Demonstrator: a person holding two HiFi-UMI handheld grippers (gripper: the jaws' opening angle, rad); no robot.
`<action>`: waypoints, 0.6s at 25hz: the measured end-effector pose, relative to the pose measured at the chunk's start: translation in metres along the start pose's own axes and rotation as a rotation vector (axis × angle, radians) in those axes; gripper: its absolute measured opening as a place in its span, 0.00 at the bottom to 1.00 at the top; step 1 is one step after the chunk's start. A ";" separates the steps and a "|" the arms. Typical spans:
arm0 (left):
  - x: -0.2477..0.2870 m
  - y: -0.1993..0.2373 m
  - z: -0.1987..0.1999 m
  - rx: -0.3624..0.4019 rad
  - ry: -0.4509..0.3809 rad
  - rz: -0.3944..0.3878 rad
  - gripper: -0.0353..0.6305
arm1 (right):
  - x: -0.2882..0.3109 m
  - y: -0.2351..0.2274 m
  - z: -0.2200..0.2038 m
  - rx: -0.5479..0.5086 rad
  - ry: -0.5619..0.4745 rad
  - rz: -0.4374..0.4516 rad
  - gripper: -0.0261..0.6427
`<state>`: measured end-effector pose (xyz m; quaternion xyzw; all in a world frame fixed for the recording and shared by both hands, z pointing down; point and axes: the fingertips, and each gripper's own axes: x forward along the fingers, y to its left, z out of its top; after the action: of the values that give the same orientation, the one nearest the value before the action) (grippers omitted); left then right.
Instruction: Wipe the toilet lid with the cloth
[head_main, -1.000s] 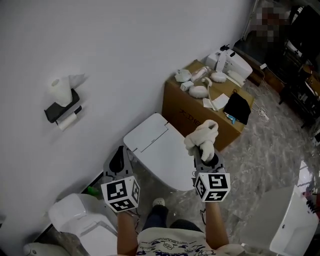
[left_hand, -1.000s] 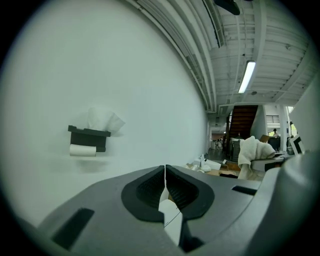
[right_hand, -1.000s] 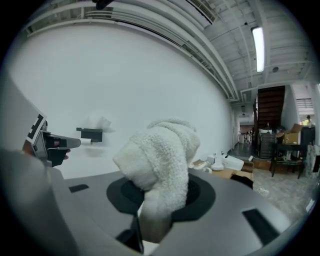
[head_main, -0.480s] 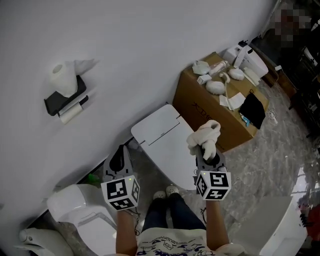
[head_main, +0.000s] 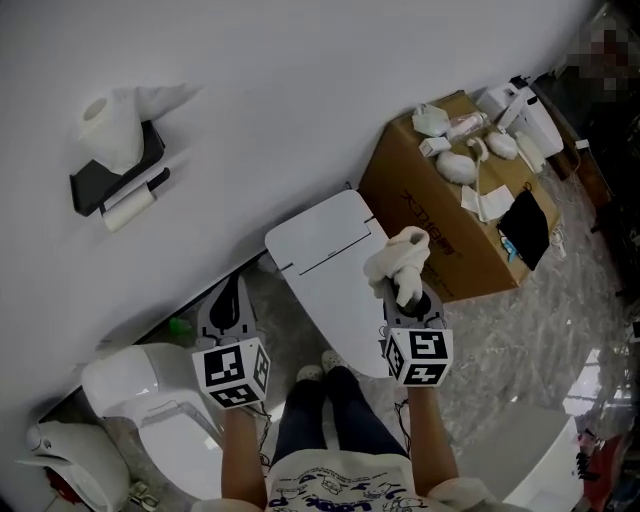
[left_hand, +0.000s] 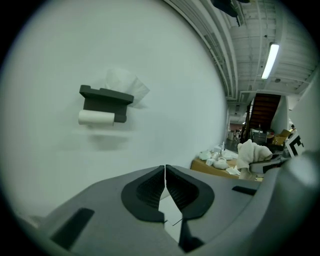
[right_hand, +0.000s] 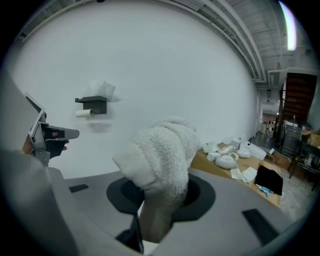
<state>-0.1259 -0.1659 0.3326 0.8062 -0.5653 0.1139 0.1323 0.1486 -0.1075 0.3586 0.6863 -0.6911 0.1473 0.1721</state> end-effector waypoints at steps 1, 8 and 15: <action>0.006 0.000 -0.004 -0.001 0.008 0.008 0.07 | 0.008 -0.002 -0.004 -0.010 0.016 0.012 0.20; 0.043 -0.003 -0.031 0.002 0.061 0.051 0.07 | 0.066 -0.023 -0.044 -0.056 0.136 0.065 0.20; 0.066 -0.003 -0.051 0.003 0.080 0.069 0.07 | 0.121 -0.036 -0.109 -0.138 0.288 0.120 0.20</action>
<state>-0.1029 -0.2057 0.4026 0.7814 -0.5867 0.1513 0.1493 0.1882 -0.1690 0.5083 0.6023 -0.7075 0.2063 0.3069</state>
